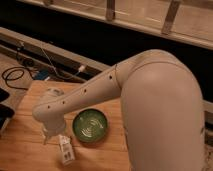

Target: Place the bottle in the ceramic bowl

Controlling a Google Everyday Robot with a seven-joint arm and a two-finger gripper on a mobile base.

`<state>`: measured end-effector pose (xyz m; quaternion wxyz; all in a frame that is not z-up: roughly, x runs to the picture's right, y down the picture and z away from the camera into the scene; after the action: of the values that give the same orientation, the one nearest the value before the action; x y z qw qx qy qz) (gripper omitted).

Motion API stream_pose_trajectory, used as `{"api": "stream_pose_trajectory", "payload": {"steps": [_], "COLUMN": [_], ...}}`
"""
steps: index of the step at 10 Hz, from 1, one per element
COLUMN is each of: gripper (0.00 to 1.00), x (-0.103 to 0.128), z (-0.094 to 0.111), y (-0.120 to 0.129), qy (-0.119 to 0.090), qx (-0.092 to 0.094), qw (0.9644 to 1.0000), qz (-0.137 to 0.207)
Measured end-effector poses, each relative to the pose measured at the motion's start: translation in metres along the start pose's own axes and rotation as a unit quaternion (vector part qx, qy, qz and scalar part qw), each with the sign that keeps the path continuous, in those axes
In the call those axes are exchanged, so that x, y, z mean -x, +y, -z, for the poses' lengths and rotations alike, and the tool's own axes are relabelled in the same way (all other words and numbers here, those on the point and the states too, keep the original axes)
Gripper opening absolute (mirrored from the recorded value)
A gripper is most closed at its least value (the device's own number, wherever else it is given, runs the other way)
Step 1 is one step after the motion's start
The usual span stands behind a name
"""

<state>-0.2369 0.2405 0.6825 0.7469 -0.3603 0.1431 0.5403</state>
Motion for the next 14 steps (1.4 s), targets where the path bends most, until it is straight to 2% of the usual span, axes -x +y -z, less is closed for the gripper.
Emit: {"api": "stream_pose_trajectory", "payload": {"steps": [1, 6, 8, 14], "gripper": [0.65, 0.65, 0.65, 0.65], "x": [-0.004, -0.004, -0.004, -0.021], "z": [-0.01, -0.012, -0.017, -0.011], "y": [0.001, 0.0, -0.008, -0.046], "qy": [0.005, 0.008, 0.011, 0.01], "qx": [0.006, 0.008, 0.011, 0.018], "qw": [1.0, 0.9999, 0.9998, 0.9985], "qz": [0.0, -0.005, -0.012, -0.05]}}
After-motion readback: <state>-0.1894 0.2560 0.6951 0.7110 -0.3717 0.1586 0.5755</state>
